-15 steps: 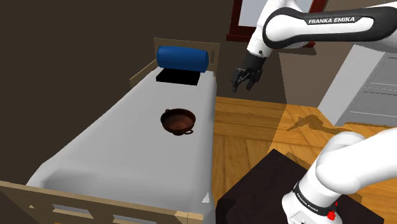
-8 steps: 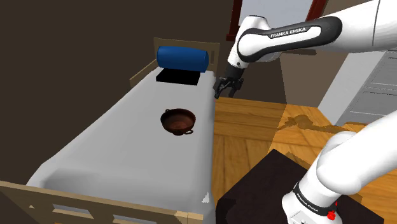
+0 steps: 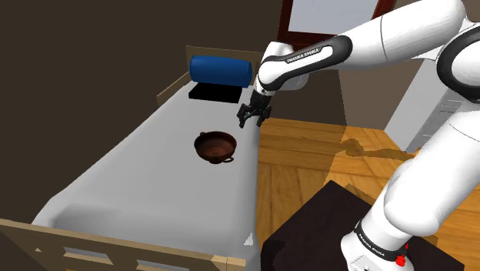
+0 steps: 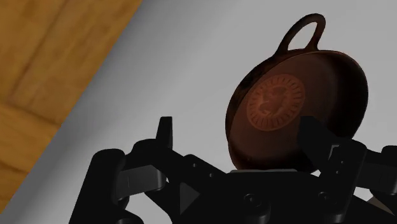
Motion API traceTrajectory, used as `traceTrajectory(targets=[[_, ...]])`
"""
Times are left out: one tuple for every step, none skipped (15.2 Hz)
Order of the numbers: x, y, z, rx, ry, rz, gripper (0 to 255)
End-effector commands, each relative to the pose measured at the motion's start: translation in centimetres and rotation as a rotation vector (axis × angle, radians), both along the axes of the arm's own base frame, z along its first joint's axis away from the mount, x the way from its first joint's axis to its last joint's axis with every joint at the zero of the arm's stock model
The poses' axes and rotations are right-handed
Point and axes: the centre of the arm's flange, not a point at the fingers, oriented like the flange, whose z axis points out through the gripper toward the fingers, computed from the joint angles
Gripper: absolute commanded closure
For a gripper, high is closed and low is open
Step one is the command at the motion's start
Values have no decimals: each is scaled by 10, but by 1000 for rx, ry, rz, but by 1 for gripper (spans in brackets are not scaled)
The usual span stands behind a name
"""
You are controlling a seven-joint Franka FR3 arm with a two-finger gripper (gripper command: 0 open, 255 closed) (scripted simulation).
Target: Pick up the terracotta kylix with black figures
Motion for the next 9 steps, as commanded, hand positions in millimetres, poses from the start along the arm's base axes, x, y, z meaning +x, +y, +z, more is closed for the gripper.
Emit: traceTrajectory(targets=[[18,6,-17,11,1,-3,0],[27,9,-26,17,2,-5,0],[37,12,-34,23,2,-6,0],[46,15,-42,28,3,-7,0],[56,19,-51,34,3,-9,0],[65,22,-59,40,4,-10,0],[71,24,-64,43,4,-11,0],[71,24,-70,43,4,-11,0],[71,24,-75,43,4,-11,0]])
